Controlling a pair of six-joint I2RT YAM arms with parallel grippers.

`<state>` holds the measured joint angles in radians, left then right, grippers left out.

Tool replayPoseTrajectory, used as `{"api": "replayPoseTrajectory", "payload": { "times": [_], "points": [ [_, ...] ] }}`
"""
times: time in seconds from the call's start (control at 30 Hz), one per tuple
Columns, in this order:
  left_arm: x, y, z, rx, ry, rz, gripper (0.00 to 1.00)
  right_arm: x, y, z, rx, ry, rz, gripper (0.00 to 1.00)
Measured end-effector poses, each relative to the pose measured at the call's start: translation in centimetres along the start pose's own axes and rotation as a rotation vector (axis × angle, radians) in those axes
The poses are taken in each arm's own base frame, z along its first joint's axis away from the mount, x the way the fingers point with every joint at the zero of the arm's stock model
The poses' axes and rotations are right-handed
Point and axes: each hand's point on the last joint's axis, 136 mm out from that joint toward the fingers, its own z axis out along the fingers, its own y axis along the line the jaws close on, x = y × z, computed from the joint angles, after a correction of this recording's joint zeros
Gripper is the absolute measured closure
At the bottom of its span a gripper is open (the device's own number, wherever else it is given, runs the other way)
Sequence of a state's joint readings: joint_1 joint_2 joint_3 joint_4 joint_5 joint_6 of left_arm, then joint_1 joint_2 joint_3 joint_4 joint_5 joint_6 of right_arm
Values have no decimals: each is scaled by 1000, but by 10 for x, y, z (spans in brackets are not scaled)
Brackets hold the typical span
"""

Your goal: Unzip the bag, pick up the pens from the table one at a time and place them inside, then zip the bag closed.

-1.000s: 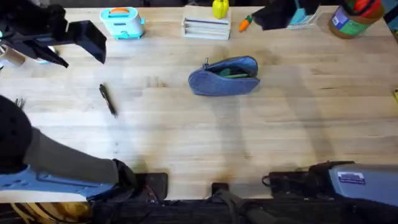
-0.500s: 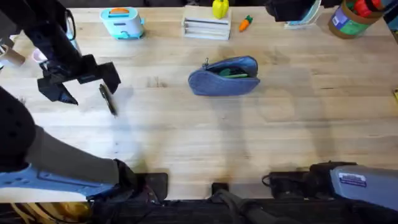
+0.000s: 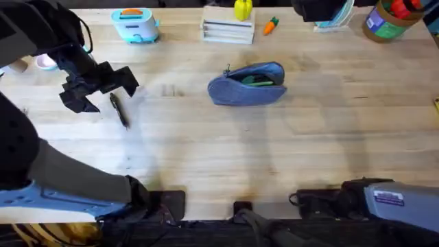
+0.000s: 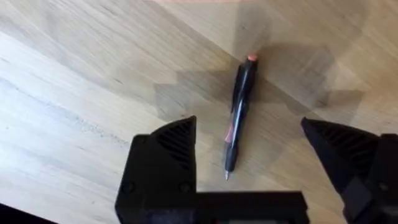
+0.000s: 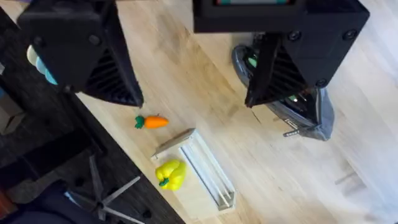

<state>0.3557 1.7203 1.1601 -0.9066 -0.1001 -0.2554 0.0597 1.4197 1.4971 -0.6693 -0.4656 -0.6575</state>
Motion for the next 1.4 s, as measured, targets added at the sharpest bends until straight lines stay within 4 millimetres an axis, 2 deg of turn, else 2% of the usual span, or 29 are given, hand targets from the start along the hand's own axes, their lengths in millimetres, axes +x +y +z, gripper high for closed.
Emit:
{"api": "replayPoseTrajectory", "payload": {
  "times": [0.2,0.8,0.83,0.87,1.1,1.17,1.4],
  "points": [
    [16,-5,13,33,38,-6,7,0,0,0,0,0,0,4],
    [18,-6,15,61,13,-29,5,2,2,0,-6,8,5,4],
    [18,-6,15,64,13,-32,41,2,1,0,-6,7,5,4],
    [18,-8,15,74,14,-33,137,2,1,0,-5,7,5,4],
    [18,-8,15,69,13,-26,913,-1,0,0,2,-2,-1,4],
    [18,-8,15,70,10,-27,949,-1,-1,0,2,-3,-2,4],
    [18,-9,15,70,9,-24,952,-3,-1,-1,8,-10,-7,4]
  ]
}}
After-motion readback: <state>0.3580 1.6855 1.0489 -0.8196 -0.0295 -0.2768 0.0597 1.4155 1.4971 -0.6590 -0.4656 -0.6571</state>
